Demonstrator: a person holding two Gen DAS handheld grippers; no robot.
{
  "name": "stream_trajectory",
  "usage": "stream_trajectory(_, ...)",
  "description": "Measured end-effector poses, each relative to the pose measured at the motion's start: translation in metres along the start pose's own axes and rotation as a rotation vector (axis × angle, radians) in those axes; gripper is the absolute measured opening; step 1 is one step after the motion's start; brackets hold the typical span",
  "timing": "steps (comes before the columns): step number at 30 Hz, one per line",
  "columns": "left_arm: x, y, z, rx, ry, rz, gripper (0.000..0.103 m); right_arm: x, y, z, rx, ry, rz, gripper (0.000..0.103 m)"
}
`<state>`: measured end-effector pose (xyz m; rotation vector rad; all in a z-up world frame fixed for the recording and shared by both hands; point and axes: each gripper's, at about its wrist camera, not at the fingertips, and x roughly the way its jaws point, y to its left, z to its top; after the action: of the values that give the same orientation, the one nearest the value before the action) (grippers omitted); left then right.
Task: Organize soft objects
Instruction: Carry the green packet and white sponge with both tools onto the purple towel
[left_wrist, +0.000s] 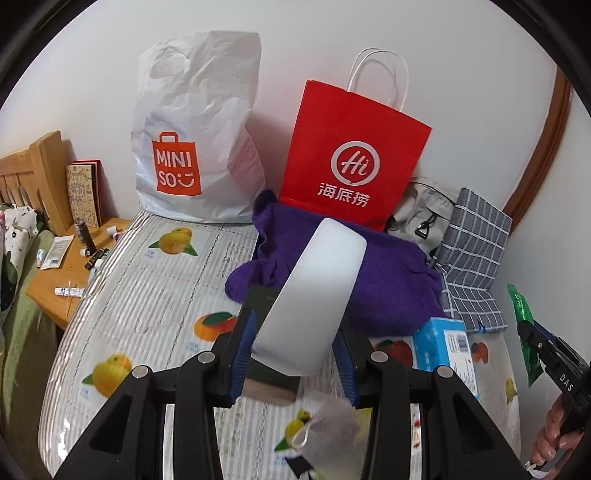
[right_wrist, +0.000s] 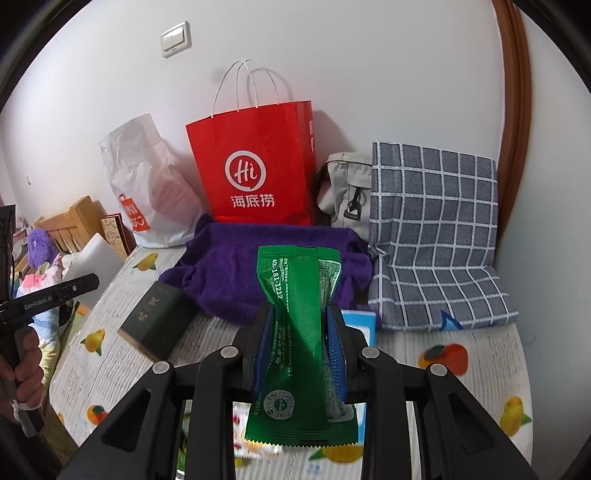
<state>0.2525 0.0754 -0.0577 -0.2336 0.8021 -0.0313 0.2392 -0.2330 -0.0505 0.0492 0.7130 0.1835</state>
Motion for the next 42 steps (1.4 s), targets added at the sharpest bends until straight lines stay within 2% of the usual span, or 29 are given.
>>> stream_trajectory(10,0.044,-0.006,0.031,0.004,0.033,0.003,0.039,0.055,-0.011,0.032,0.036,0.031,0.017,0.028)
stream_trajectory(26,0.105,-0.014,0.078,0.009,0.059,0.036,0.039,0.114,-0.017,0.08,0.047,0.028,0.014,0.028)
stream_trajectory(32,0.139,-0.025,0.097,-0.026,0.09,-0.025,0.039,0.148,-0.024,0.091,0.068,0.056,0.035,0.029)
stream_trajectory(37,0.174,-0.029,0.097,-0.031,0.119,-0.017,0.039,0.179,-0.034,0.084,0.077,0.103,0.028,0.029)
stream_trajectory(39,0.19,-0.027,0.097,-0.043,0.155,0.0,0.039,0.193,-0.038,0.079,0.067,0.134,0.02,0.029)
stream_trajectory(42,0.206,-0.022,0.096,-0.031,0.177,0.022,0.039,0.219,-0.046,0.067,0.077,0.224,0.026,0.029)
